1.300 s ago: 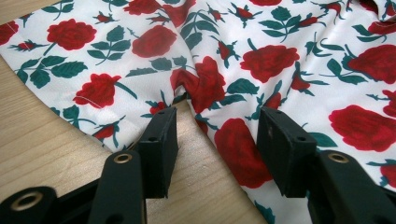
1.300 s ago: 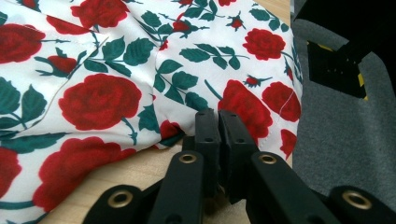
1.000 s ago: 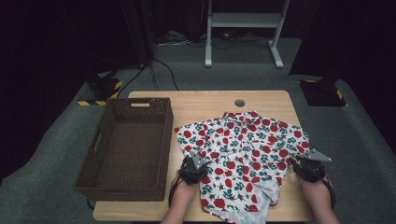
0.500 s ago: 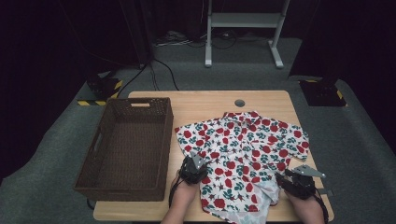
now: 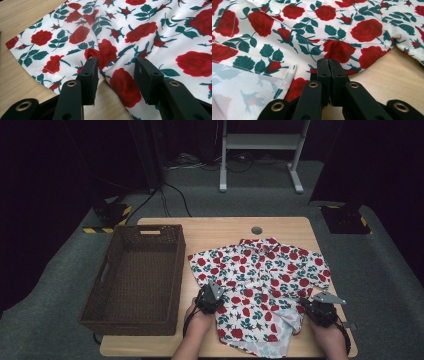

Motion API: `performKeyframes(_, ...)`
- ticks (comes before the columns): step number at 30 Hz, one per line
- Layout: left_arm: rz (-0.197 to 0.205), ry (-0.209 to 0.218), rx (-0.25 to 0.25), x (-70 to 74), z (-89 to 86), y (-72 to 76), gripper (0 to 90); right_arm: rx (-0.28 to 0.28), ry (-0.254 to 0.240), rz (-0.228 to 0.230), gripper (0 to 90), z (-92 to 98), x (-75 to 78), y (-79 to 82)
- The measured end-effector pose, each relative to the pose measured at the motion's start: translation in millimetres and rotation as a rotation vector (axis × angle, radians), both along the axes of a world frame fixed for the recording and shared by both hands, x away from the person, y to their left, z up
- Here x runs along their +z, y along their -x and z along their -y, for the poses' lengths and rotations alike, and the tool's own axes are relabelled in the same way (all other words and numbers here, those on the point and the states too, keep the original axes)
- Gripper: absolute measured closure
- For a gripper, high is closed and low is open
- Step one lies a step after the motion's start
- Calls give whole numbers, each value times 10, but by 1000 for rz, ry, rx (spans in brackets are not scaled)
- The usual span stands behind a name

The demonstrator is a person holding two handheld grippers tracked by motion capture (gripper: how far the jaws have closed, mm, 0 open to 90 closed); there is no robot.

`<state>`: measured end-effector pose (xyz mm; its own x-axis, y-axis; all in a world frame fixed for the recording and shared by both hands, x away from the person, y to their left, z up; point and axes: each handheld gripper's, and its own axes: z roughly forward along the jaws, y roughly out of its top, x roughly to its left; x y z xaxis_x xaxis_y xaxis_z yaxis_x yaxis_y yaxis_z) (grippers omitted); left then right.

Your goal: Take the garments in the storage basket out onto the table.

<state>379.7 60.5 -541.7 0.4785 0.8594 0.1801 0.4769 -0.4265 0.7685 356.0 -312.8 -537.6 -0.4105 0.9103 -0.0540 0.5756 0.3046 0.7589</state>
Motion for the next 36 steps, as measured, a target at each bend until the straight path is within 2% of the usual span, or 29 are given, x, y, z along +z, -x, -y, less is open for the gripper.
performKeyframes(4, -10, 14, 8, 5, -1, -198, 533, -8, 18, 11, 884, -5, -2, -175)
performKeyframes(6, -16, 8, 14, 15, -1, -289, 518, -11, 28, 7, 883, -18, 7, -255)
performKeyframes(9, -20, 12, 27, 16, -6, -354, 516, -10, 45, 5, 884, -50, 58, -306)
performKeyframes(13, -15, 25, 31, 5, -15, -350, 518, -1, 40, 50, 882, -55, 247, -219)
performKeyframes(17, -14, 24, 34, 5, -14, -350, 518, -25, 38, 104, 853, 30, 425, -105)
performKeyframes(21, -33, 7, 46, 38, 4, -347, 496, -50, 19, 100, 781, 137, 430, -16)
performKeyframes(25, 1, 48, 20, 157, 21, -221, 456, -59, 2, 71, 742, 172, 291, 102)
performKeyframes(29, 20, 75, -7, 259, 11, -4, 445, -67, -10, 47, 710, 183, 166, 202)
performKeyframes(32, 4, 82, -31, 240, -14, 150, 433, -72, -23, 34, 681, 183, 95, 263)
performKeyframes(34, -33, 123, -21, 200, -64, 227, 420, -68, -31, 24, 676, 169, 70, 301)
performKeyframes(36, -50, 140, -27, 175, -82, 306, 412, -61, -37, 27, 658, 141, 63, 345)
